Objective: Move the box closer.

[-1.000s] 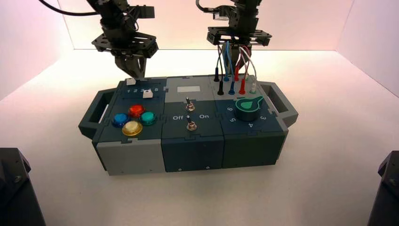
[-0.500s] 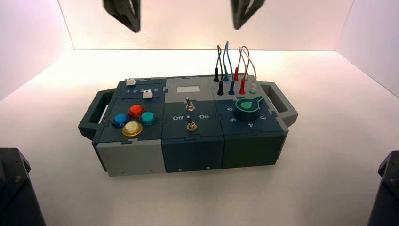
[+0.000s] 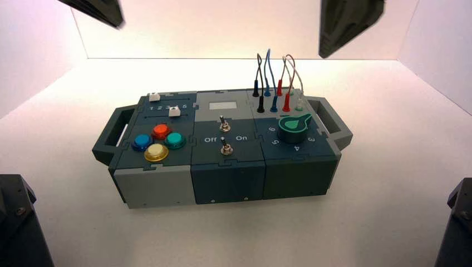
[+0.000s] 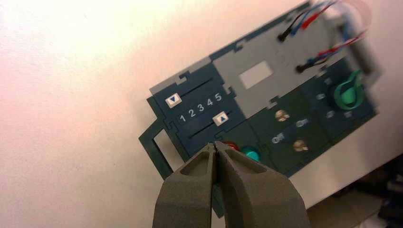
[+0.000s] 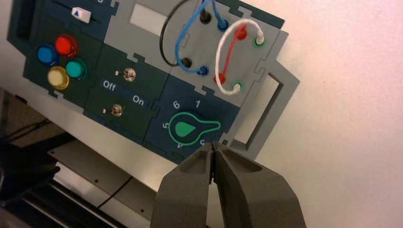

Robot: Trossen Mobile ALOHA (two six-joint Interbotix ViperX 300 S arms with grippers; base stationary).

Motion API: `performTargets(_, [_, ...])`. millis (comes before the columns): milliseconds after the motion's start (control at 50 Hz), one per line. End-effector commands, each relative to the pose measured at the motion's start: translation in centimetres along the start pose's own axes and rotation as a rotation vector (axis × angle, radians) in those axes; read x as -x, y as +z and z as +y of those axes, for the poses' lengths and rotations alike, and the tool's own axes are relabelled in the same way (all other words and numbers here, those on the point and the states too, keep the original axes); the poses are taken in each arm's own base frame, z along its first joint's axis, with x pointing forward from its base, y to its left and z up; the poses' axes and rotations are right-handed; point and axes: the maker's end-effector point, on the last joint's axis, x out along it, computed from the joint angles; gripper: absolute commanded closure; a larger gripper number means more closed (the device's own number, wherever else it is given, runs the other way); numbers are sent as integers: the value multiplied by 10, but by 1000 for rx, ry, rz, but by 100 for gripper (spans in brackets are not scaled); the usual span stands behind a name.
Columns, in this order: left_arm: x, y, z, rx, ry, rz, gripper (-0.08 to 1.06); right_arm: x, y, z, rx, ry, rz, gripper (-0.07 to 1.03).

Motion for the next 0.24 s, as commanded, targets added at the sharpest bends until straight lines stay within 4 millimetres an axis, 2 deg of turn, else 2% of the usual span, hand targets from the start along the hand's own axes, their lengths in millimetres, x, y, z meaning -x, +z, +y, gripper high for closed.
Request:
performTargets(20, [9, -2, 0, 6, 1, -44, 101, 2, 4, 2, -1, 7, -41, 98])
performTargets(240, [1, -12, 2, 8, 6, -4, 101, -8, 1, 1, -1, 5, -18, 98])
